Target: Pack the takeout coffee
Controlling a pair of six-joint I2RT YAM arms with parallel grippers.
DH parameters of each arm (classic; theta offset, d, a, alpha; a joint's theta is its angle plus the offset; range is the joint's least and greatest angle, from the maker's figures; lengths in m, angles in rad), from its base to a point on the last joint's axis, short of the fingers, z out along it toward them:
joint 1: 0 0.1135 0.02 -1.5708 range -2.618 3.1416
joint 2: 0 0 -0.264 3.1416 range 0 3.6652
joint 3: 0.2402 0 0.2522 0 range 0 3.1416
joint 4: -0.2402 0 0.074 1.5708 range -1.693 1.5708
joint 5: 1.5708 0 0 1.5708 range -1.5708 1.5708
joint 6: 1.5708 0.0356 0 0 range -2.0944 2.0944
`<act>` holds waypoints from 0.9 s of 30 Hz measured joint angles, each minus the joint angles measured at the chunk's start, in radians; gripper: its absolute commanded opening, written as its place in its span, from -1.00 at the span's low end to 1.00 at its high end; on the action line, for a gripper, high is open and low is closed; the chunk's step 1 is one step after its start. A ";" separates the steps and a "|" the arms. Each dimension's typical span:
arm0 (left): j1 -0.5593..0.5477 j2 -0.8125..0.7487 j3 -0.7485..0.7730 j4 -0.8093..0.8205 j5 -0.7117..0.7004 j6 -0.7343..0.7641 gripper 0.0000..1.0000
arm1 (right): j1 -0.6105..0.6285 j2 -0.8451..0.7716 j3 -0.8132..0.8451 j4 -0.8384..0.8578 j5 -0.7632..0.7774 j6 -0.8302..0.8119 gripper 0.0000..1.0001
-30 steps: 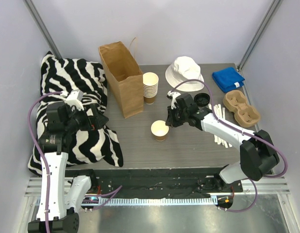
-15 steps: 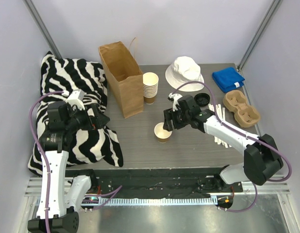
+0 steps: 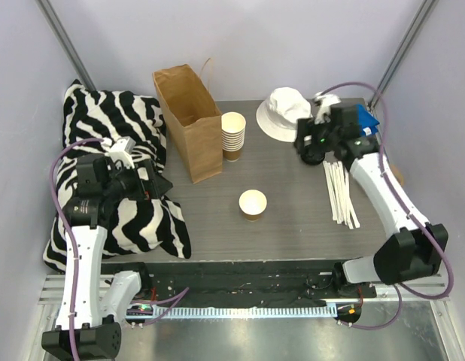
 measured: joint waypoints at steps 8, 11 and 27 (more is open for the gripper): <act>0.000 0.034 0.000 0.032 0.023 -0.047 1.00 | -0.330 0.267 0.179 -0.064 0.083 0.038 0.57; 0.000 0.039 0.000 0.043 0.024 -0.062 0.99 | -0.370 0.350 0.193 -0.090 0.083 0.084 0.46; 0.000 0.049 -0.002 0.076 0.024 -0.092 0.99 | -0.379 0.610 0.331 -0.100 0.050 0.229 0.15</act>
